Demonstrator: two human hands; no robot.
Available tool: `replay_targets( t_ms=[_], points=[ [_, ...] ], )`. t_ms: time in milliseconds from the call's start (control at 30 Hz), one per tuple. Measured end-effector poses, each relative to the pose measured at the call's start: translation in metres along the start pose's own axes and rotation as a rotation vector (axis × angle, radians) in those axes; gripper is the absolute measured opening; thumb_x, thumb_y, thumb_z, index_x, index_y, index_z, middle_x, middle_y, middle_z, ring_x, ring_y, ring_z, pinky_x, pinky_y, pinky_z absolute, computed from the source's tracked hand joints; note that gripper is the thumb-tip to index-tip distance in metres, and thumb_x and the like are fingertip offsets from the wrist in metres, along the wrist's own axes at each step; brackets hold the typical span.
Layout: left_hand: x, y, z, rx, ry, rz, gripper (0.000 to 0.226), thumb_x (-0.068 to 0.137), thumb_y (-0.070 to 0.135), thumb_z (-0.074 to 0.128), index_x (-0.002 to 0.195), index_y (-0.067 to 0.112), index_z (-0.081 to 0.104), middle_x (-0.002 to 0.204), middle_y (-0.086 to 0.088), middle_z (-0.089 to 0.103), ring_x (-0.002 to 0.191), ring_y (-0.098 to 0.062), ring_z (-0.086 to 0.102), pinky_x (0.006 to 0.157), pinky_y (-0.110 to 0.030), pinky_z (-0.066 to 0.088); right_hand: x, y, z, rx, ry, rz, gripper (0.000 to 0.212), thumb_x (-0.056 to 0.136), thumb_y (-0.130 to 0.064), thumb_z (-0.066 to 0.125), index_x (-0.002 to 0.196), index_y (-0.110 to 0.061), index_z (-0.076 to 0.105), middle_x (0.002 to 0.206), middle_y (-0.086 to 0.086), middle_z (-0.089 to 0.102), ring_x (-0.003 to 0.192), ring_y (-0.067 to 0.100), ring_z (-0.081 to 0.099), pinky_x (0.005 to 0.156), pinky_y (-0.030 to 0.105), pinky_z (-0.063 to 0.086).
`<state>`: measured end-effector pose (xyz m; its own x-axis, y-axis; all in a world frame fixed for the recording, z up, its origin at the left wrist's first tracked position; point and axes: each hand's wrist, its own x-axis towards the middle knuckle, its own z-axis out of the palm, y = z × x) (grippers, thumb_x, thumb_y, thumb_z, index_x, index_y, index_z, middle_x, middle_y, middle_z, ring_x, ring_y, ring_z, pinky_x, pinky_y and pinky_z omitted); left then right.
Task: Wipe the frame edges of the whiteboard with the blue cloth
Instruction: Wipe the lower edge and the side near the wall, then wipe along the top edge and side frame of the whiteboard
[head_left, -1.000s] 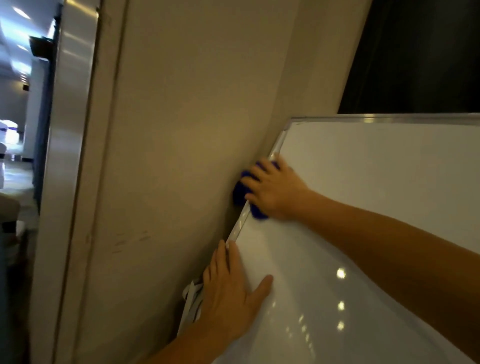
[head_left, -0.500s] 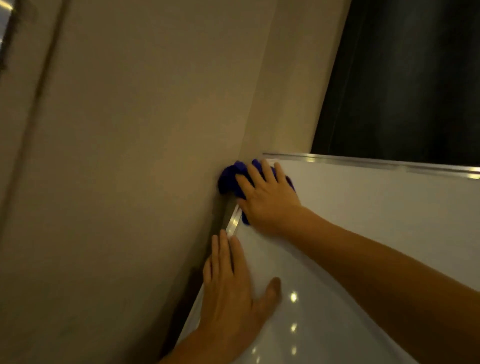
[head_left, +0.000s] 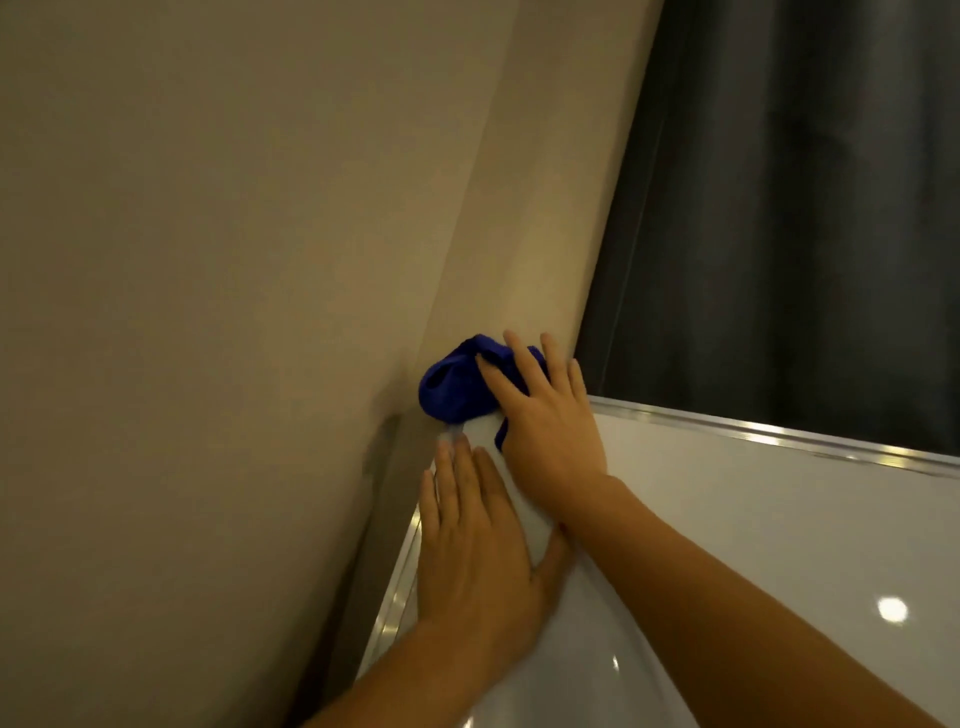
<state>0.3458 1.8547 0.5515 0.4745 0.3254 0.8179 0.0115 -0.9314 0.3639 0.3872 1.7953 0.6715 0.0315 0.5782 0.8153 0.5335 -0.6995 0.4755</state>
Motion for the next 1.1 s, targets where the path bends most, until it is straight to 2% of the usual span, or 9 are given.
replay_targets(
  t_ms=[133, 267, 400, 533, 667, 733, 833, 1000, 1100],
  points=[
    [0.027, -0.002, -0.009, -0.024, 0.029, 0.111, 0.113, 0.072, 0.083, 0.006, 0.154, 0.007, -0.013, 0.164, -0.019, -0.009, 0.152, -0.032, -0.01, 0.121, -0.044, -0.011, -0.019, 0.031, -0.02, -0.016, -0.081, -0.049, 0.059, 0.09, -0.014, 0.062, 0.144, -0.029, 0.044, 0.159, 0.007, 0.028, 0.149, 0.037, 0.009, 0.119, 0.051, 0.003],
    [0.028, -0.003, -0.017, 0.02, 0.028, 0.18, 0.109, 0.074, 0.08, 0.005, 0.153, 0.007, -0.014, 0.163, -0.018, -0.019, 0.15, -0.032, -0.02, 0.118, -0.043, -0.017, -0.059, 0.071, -0.053, -0.063, -0.045, 0.119, 0.05, 0.091, -0.013, 0.061, 0.14, -0.024, 0.052, 0.151, 0.01, 0.042, 0.146, 0.036, 0.021, 0.119, 0.053, 0.014],
    [0.036, 0.01, -0.024, 0.028, -0.041, 0.312, 0.098, 0.085, 0.076, 0.014, 0.151, 0.013, -0.022, 0.161, -0.014, -0.027, 0.147, -0.032, -0.028, 0.117, -0.044, -0.019, -0.107, 0.11, -0.083, -0.149, 0.025, 0.347, 0.039, 0.094, -0.016, 0.057, 0.132, -0.02, 0.059, 0.151, 0.009, 0.043, 0.145, 0.035, 0.024, 0.12, 0.051, 0.011],
    [0.044, 0.052, -0.03, 0.014, -0.123, 0.421, 0.092, 0.09, 0.072, 0.021, 0.155, 0.015, -0.012, 0.164, -0.012, -0.018, 0.151, -0.03, -0.018, 0.123, -0.044, -0.007, -0.103, 0.118, -0.099, -0.089, -0.002, 0.663, 0.04, 0.096, -0.04, 0.044, 0.135, -0.033, 0.055, 0.156, 0.002, 0.036, 0.144, 0.033, 0.02, 0.118, 0.055, 0.013],
    [0.041, 0.092, -0.028, 0.016, -0.116, 0.459, 0.092, 0.092, 0.066, 0.033, 0.156, 0.015, -0.01, 0.166, -0.013, -0.008, 0.152, -0.031, -0.008, 0.124, -0.046, -0.001, -0.076, 0.074, -0.073, 0.082, -0.141, 0.474, 0.052, 0.09, -0.068, 0.018, 0.14, -0.062, 0.028, 0.162, -0.007, 0.021, 0.145, 0.029, 0.005, 0.118, 0.054, -0.003],
    [0.035, 0.097, -0.023, 0.04, -0.116, 0.406, 0.094, 0.092, 0.066, 0.032, 0.154, 0.015, -0.017, 0.165, -0.015, -0.013, 0.152, -0.032, -0.012, 0.124, -0.047, -0.004, -0.082, 0.073, -0.07, 0.058, -0.189, 0.386, 0.057, 0.09, -0.072, 0.009, 0.143, -0.059, 0.023, 0.162, -0.004, 0.019, 0.148, 0.029, 0.001, 0.117, 0.051, -0.009],
    [0.026, 0.105, -0.017, 0.052, -0.084, 0.358, 0.094, 0.091, 0.07, 0.018, 0.155, 0.009, -0.012, 0.164, -0.018, -0.015, 0.151, -0.036, -0.012, 0.124, -0.047, -0.003, -0.118, 0.125, -0.091, -0.094, -0.201, 0.385, 0.058, 0.093, -0.069, 0.007, 0.148, -0.054, 0.014, 0.161, -0.001, 0.021, 0.147, 0.029, 0.005, 0.119, 0.051, -0.003],
    [0.026, 0.132, -0.007, 0.125, -0.131, 0.409, 0.105, 0.07, 0.078, -0.014, 0.153, 0.015, -0.016, 0.162, -0.018, -0.023, 0.149, -0.041, -0.019, 0.119, -0.054, -0.005, -0.185, 0.22, -0.15, -0.296, -0.253, 0.682, 0.061, 0.095, -0.066, 0.017, 0.148, -0.037, 0.022, 0.158, 0.006, 0.024, 0.143, 0.035, 0.016, 0.118, 0.056, 0.009],
    [0.019, 0.178, -0.006, 0.133, -0.139, 0.414, 0.099, 0.081, 0.079, 0.003, 0.155, 0.015, -0.009, 0.164, -0.015, -0.017, 0.149, -0.039, -0.017, 0.12, -0.053, -0.003, -0.167, 0.215, -0.147, -0.255, -0.206, 0.68, 0.064, 0.091, -0.07, 0.015, 0.137, -0.031, 0.038, 0.147, 0.013, 0.038, 0.134, 0.039, 0.029, 0.114, 0.058, 0.017]
  ],
)
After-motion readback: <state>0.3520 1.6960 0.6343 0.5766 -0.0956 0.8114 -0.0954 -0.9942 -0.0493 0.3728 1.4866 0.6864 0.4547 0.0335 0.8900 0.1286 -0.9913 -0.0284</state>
